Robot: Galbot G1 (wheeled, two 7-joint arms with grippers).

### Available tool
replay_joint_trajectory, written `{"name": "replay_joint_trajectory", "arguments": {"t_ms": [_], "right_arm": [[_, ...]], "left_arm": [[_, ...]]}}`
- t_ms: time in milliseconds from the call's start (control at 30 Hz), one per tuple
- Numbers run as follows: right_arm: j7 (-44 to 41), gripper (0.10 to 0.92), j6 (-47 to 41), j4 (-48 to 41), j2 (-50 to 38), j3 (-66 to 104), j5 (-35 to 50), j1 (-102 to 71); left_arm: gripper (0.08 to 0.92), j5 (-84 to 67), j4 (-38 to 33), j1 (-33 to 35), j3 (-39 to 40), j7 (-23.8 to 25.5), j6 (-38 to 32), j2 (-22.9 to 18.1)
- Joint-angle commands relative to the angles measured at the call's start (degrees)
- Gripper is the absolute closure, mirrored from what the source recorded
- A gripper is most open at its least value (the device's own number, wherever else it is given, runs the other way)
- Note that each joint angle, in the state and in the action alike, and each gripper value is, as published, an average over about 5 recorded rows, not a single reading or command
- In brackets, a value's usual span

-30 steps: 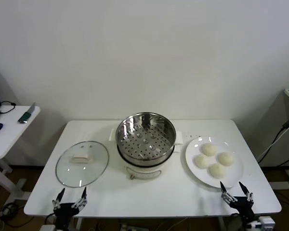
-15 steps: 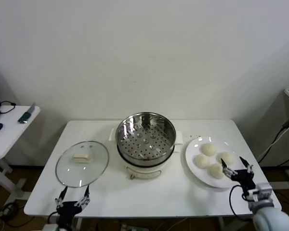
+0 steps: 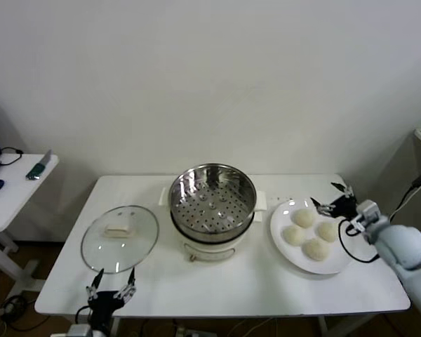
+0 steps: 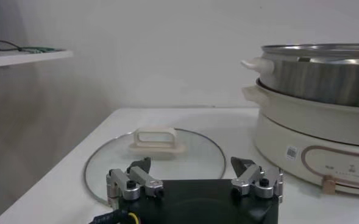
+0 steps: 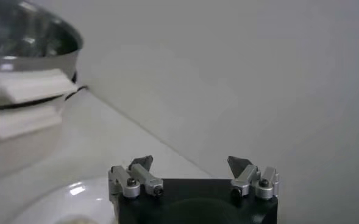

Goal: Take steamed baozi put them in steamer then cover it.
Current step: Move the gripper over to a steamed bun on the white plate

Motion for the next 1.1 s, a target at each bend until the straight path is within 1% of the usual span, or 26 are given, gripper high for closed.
{"name": "replay_joint_trajectory", "arguments": {"t_ms": [33,133,200,300,400,533,800,967,1100], "right_arm": [[-23.73,0.203,5.54,-10.53,-9.79,-39.9,-7.33,38.36],[-31.1,0.203,8.83,-12.57,-8.66,-51.85,-9.09,48.45],[-34.47,0.203,9.83,-13.87,-7.28,-59.08,-9.34,54.76],[-37.47,0.203,10.54,-15.97,-4.56,-68.2,-8.68,62.27],[-39.2,0.203,10.75,-18.69,-1.25,-73.23,-8.34,65.51],[-40.07,0.203,10.74,-23.73,3.63,-75.23,-7.4,66.09],[-41.24,0.203,10.55,-36.08,15.0,-73.09,-3.0,63.32],[-42.59,0.203,12.55,-43.33,21.09,-72.83,-3.29,61.83],[-43.98,0.203,14.59,-46.95,24.11,-72.05,-5.76,59.3]], "left_arm": [[0.177,0.18,0.2,-0.09,0.24,0.02,-0.07,-0.04],[0.177,0.28,0.43,-0.06,0.39,-0.01,-0.3,0.02],[0.177,0.31,0.57,-0.06,0.4,-0.06,-0.45,0.03],[0.177,0.27,0.66,-0.03,0.32,-0.15,-0.64,0.06],[0.177,0.09,0.68,0.02,0.15,-0.19,-0.8,0.25],[0.177,-0.14,0.73,-0.02,-0.24,-0.21,-0.86,0.5],[0.177,-0.34,1.18,-0.47,-0.42,-0.08,-1.11,0.59],[0.177,-0.07,1.54,-0.69,-0.3,0.06,-1.37,0.66],[0.177,-0.04,1.87,-0.79,-0.6,0.04,-1.61,1.06]]}}
